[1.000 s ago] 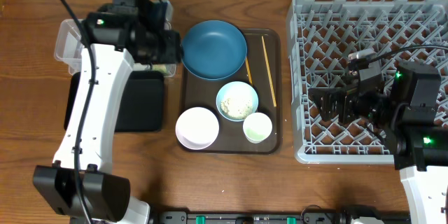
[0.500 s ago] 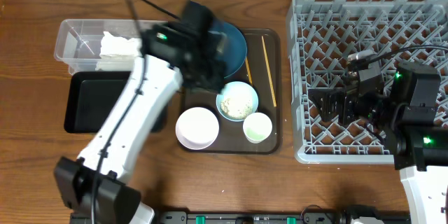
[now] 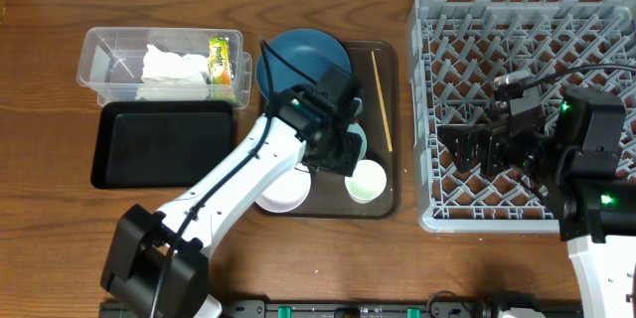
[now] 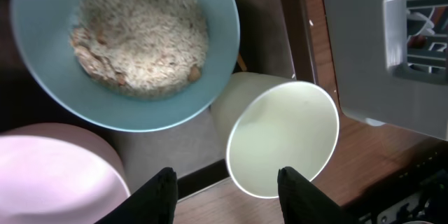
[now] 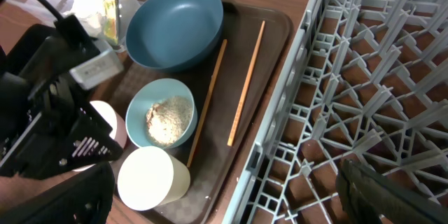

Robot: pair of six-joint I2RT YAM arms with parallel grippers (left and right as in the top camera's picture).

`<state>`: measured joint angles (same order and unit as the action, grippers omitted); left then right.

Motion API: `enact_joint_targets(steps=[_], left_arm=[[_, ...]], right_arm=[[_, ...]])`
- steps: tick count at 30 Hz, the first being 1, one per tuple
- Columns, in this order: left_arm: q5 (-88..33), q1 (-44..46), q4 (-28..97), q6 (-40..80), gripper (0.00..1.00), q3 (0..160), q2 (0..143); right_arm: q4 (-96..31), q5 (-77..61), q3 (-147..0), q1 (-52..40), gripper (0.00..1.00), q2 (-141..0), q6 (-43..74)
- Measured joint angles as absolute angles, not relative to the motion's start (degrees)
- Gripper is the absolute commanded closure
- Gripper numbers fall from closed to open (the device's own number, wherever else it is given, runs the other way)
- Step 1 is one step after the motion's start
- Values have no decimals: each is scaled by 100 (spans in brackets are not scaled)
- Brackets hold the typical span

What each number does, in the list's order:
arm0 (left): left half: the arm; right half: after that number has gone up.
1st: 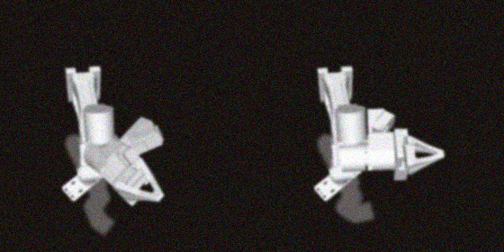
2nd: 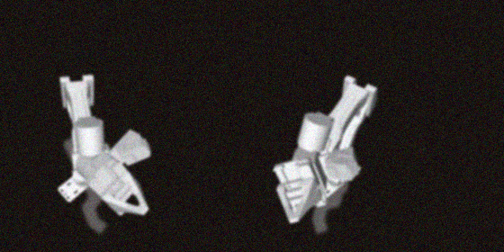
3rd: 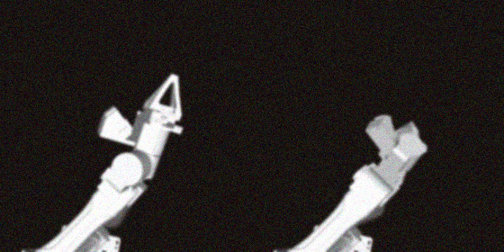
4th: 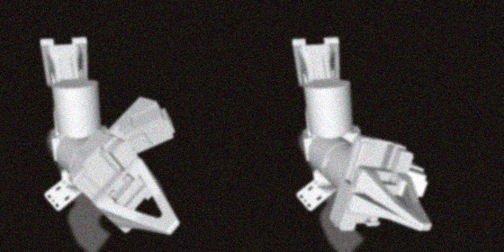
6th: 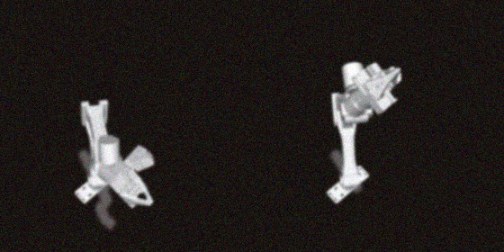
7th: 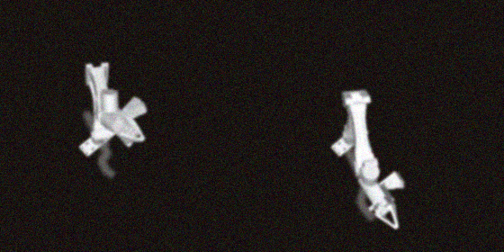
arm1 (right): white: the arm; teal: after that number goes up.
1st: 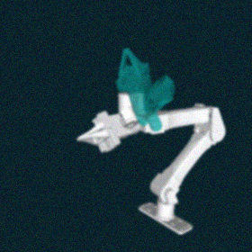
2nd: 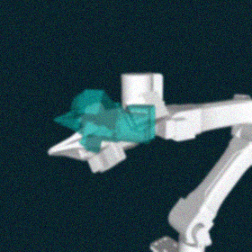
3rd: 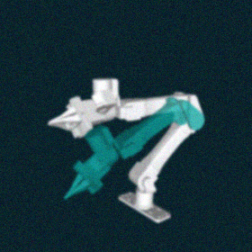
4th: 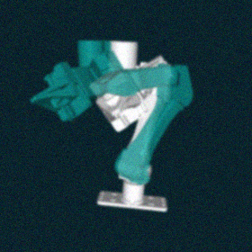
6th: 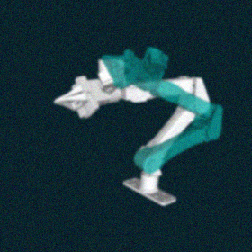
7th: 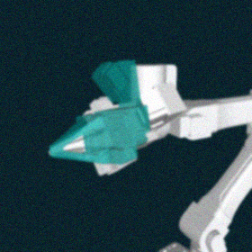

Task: Sort waste into correct bins and load items into the dishwasher rack
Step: 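Reach the left gripper to the white cup and grasp it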

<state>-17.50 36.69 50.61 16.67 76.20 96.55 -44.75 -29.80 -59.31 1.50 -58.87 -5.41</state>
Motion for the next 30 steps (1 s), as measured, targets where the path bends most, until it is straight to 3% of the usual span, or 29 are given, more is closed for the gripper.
enact_joint_targets(steps=[12, 18, 21, 30], left_arm=[[-1439, 4062, 4991, 1870, 52, 7609, 9854], [-1339, 4099, 4995, 1964, 64, 7609, 10250], [-1315, 4099, 4980, 1975, 77, 7609, 10289], [-1313, 4104, 4877, 1953, 78, 7609, 10291]], right_arm=[[-4484, -2980, -5931, 150, 1, -5887, -541], [-4519, -2980, -5931, 150, 1, -5887, -541], [-4519, -2980, -5931, 150, 1, -5887, -541], [-4519, -2980, -5931, 150, 1, -5887, -541]])
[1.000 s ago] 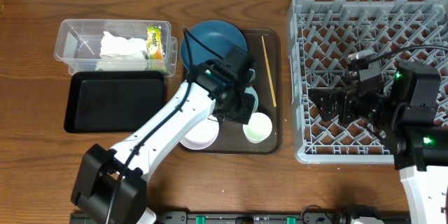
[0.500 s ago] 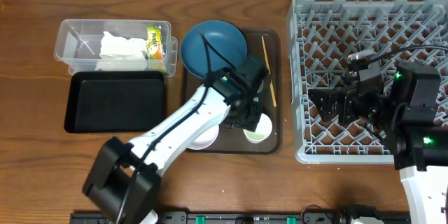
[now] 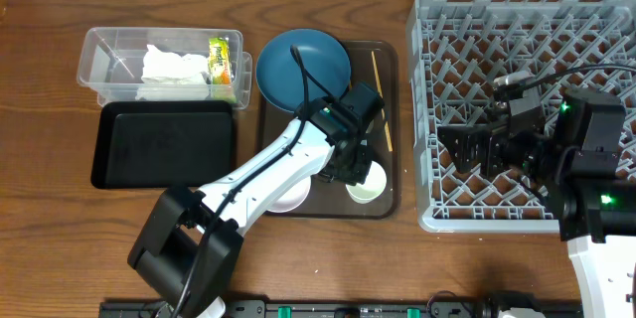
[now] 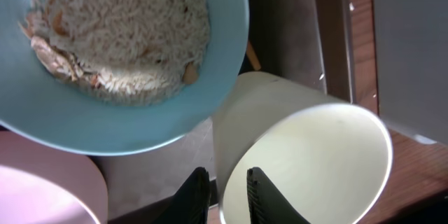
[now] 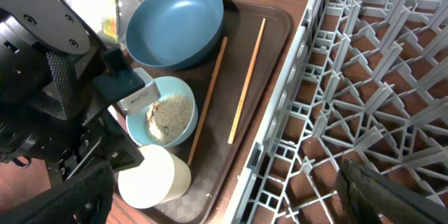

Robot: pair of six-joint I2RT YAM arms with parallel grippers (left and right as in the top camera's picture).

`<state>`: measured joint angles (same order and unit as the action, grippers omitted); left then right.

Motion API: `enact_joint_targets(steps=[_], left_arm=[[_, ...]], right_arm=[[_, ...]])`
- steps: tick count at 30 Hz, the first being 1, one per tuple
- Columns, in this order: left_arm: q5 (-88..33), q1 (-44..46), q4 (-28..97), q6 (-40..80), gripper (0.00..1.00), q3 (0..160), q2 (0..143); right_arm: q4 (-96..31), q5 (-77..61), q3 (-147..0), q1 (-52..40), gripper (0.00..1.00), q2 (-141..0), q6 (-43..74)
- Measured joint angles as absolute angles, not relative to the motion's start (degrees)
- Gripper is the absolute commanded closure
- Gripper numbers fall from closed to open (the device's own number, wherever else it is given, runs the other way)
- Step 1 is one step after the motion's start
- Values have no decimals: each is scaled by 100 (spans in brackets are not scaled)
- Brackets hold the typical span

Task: Sort waste into correct bins and load items into the dishwasher rack
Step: 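Reach the left gripper to the white cup and grasp it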

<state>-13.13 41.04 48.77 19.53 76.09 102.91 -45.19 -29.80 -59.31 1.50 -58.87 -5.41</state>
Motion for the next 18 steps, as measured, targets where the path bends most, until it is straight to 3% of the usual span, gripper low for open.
enact_joint_targets(steps=[4, 6, 18], left_arm=[[-1313, 4106, 4748, 1962, 81, 7522, 10294], [-1310, 4104, 4735, 1981, 94, 7456, 10298], [-1476, 3896, 4974, 1907, 94, 7467, 10302]], right_arm=[[-4521, -2980, -5931, 150, 1, -5887, -541], [-4521, -2980, -5931, 150, 1, -5887, -541], [-4545, -2980, -5931, 150, 1, -5887, -502]])
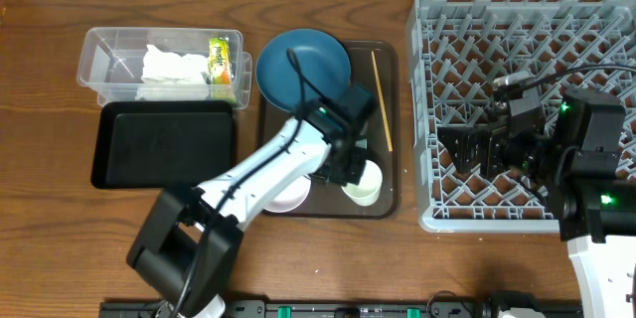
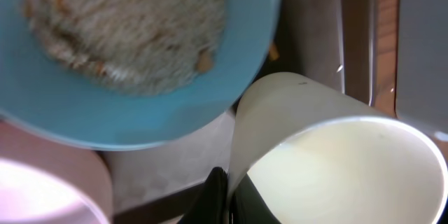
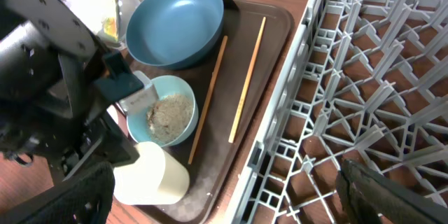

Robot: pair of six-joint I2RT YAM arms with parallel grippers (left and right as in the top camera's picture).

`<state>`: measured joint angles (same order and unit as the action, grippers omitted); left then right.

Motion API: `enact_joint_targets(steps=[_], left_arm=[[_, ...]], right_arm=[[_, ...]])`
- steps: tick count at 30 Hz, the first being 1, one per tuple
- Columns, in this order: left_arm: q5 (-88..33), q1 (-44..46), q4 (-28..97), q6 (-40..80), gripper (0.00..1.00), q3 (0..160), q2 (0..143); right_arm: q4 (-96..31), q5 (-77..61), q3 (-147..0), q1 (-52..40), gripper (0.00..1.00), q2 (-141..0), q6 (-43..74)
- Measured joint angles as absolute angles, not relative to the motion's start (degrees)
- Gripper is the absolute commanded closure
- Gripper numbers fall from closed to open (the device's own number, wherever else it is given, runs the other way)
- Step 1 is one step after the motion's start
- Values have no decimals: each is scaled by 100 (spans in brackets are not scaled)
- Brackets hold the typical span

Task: Sort waste into correct bins and load items into the dishwasher rack
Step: 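Reach the left gripper to the white cup and grasp it, then lift the white cup and hand it to the right gripper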

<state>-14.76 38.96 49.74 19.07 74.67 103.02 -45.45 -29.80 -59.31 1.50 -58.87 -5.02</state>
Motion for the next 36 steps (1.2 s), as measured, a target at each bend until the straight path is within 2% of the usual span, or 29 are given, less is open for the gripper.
enact_joint_targets(steps=[9, 17, 23, 29, 36], left_arm=[[-3621, 2228, 4960, 1306, 94, 7605, 9435], [-6082, 851, 4967, 615, 94, 7675, 9236], [-7148, 674, 4930, 325, 94, 7675, 9236], [-7804, 676, 4727, 224, 94, 7675, 9236], [-8027, 676, 4711, 152, 94, 7675, 9236]], right_arm=[[-4191, -3267, -5931, 150, 5, -5964, 163], [-2882, -5085, -5931, 150, 7, -6731, 296], [-1769, -6864, -5931, 126, 10, -7533, 357], [-1457, -7432, -5931, -237, 12, -7817, 366], [-897, -7607, -5931, -716, 12, -7843, 373]])
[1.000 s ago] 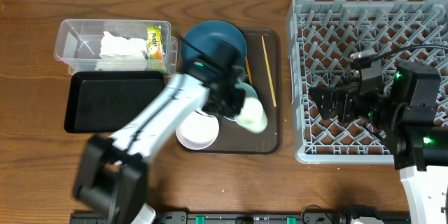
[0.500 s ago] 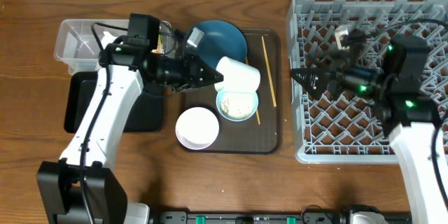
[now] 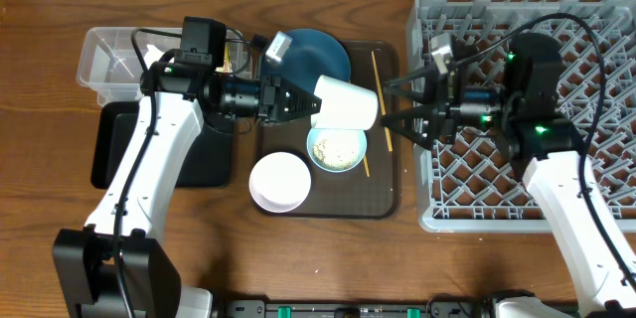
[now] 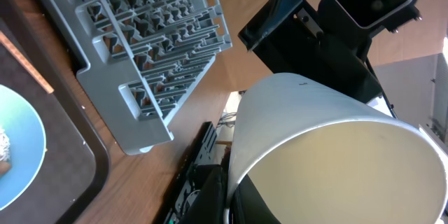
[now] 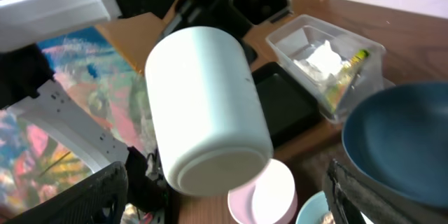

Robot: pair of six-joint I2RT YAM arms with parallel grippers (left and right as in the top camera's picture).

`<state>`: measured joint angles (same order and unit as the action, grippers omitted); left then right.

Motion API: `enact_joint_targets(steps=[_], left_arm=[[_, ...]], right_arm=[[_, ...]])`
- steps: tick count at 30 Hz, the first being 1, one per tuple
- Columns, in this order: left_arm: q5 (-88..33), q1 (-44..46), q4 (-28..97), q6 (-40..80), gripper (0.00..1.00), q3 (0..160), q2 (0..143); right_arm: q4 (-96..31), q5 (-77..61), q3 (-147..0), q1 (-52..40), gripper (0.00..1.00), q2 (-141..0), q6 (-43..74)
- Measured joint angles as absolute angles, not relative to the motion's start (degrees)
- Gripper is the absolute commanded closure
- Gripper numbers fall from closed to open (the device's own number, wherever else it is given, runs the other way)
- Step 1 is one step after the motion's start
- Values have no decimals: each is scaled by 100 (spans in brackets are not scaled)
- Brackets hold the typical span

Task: Sort waste into correct bins and load items into the dishwasher rack
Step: 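Lift the white cup and hand it to the right gripper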

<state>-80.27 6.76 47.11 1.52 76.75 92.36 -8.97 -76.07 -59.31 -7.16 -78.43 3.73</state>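
Note:
A white cup [image 3: 348, 105] hangs on its side above the brown tray [image 3: 390, 197]. My left gripper [image 3: 316, 102] is shut on its rim, one finger inside and one outside. The cup [image 4: 318, 147] fills the left wrist view. Its base points at my right gripper [image 3: 397, 105], which stands open just to the right with a finger on either side of the cup's line. In the right wrist view the cup [image 5: 206, 108] shows bottom first between the open fingers [image 5: 66, 196]. The grey dishwasher rack [image 3: 527, 109] lies at the right.
The tray holds a dark blue bowl [image 3: 308, 53], a light blue bowl of rice [image 3: 338, 147], a pink-white bowl [image 3: 279, 181] and chopsticks [image 3: 379, 79]. At the left are a clear bin [image 3: 119, 55] with tissue and a wrapper, and a black tray [image 3: 159, 149].
The cup stood on the tray with my left gripper shut on its rim; now it is held up on its side. My right gripper has moved from over the rack to face the cup's base.
My left gripper was open above the cup at the tray's front right. Then its fingers straddled the rim, then shut on it. The right arm stayed over the rack meanwhile. Now the cup is in the air between both grippers.

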Motion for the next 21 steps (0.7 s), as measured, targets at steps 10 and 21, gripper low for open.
enact_joint_targets(steps=[10, 21], left_arm=[[-8200, 679, 4709, 143, 94, 7675, 9236], [-8217, 805, 4709, 143, 94, 7675, 9236]], right_arm=[[-722, -7323, -5931, -1120, 12, -7861, 373], [-539, -7242, -5931, -1293, 17, -7881, 373]])
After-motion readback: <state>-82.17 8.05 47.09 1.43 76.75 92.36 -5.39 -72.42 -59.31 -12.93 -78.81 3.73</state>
